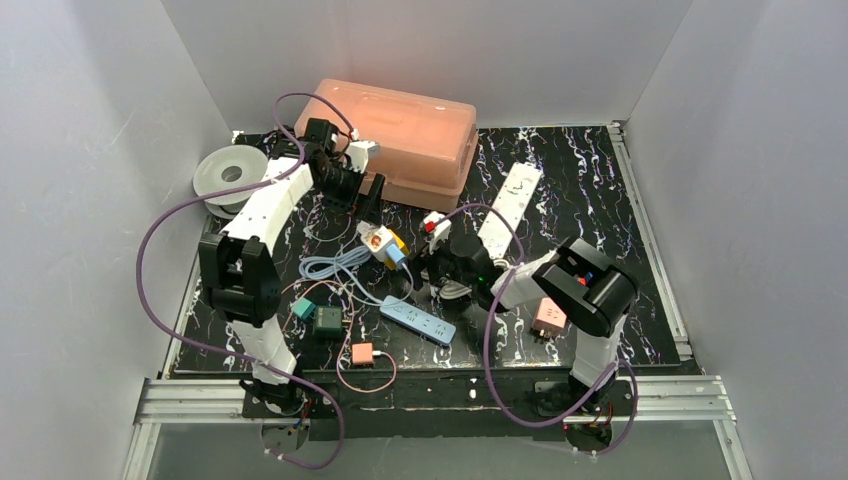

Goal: Pull the plug off the socket
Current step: Remove the plug from the socket.

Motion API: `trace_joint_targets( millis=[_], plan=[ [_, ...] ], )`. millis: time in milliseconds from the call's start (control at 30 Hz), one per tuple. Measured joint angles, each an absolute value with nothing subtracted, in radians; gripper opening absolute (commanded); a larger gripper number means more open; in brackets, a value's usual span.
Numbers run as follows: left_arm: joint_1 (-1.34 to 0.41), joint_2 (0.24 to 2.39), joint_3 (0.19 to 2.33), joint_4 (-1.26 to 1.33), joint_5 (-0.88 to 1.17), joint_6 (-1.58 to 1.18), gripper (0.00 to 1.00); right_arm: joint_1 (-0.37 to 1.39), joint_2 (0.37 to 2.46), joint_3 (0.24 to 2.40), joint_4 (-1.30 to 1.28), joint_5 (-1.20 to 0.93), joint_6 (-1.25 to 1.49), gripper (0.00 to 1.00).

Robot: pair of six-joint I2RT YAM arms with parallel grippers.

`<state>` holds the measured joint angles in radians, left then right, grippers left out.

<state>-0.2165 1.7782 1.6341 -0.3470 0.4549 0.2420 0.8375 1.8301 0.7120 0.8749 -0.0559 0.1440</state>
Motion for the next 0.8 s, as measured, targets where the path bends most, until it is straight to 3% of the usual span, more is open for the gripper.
trace_joint_targets(
  millis=[800],
  plan=[
    [-0.257,1.884,1.739,-0.381,0.472,0.263,0.94,0.981,2.031,0.693,1.361,0.179,-0.044,0.92]
  ],
)
